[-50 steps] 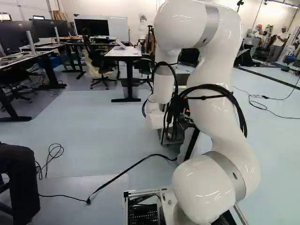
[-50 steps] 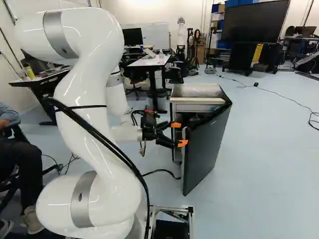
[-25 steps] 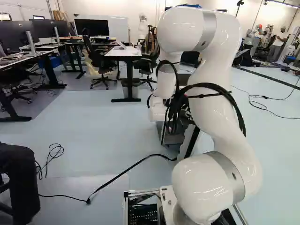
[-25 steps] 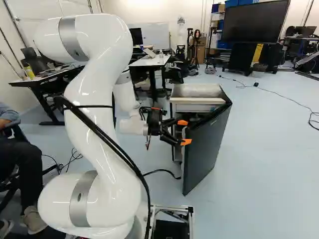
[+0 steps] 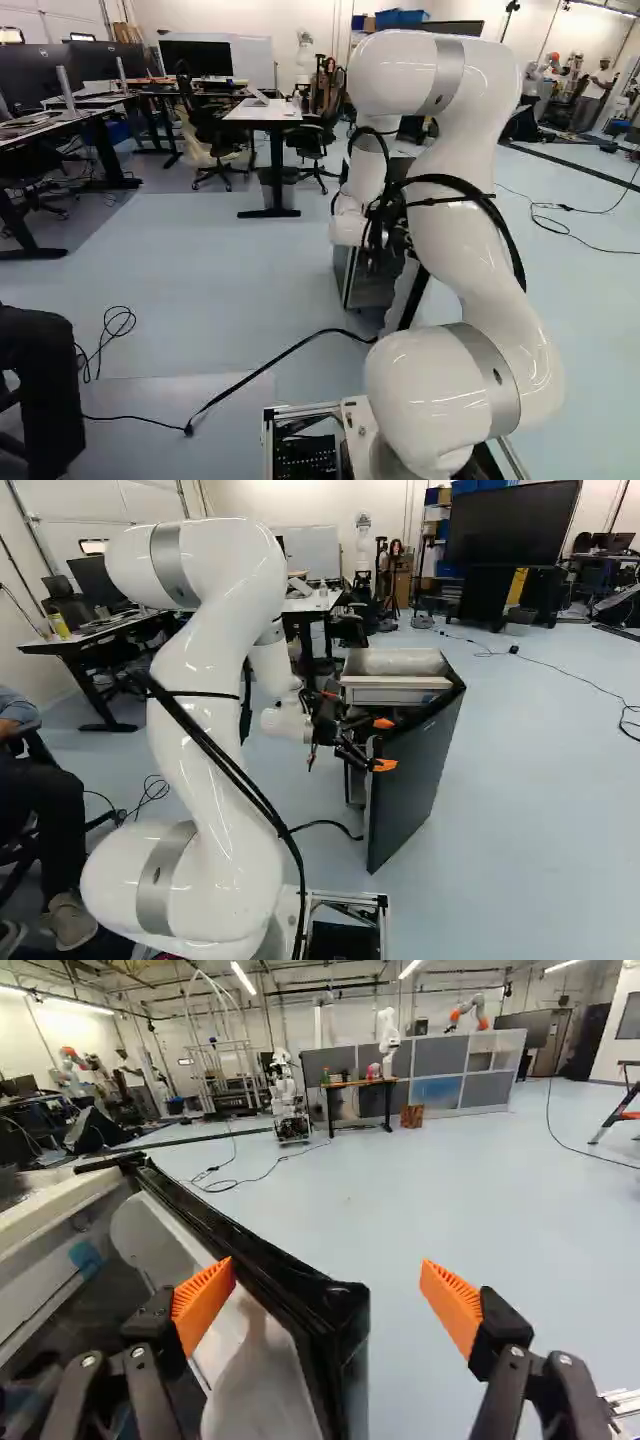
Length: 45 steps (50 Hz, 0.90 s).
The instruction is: Open the fridge door
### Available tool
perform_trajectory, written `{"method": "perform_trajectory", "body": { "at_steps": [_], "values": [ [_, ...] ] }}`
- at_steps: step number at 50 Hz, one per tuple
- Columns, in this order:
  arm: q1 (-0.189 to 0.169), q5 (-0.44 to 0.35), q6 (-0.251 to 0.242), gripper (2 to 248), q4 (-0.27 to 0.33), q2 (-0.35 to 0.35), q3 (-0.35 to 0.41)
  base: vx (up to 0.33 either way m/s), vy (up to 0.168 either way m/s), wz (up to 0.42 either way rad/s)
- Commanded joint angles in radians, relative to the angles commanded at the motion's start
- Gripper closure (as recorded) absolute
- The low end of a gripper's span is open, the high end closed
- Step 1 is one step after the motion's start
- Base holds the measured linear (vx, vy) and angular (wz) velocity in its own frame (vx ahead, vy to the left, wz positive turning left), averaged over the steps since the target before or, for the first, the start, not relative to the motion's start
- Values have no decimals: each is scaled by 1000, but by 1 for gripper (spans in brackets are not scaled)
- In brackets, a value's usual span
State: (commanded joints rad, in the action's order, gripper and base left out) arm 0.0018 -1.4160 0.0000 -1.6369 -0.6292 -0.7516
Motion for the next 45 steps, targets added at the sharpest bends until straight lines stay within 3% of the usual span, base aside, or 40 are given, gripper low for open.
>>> {"method": "perform_trajectory", "body": {
  "at_steps": [14, 45],
  "values": [
    [-66, 0, 0, 3, -11, -26, -61, 0, 0, 0],
    [-208, 0, 0, 3, -113, -86, -200, 0, 0, 0]
  ]
}}
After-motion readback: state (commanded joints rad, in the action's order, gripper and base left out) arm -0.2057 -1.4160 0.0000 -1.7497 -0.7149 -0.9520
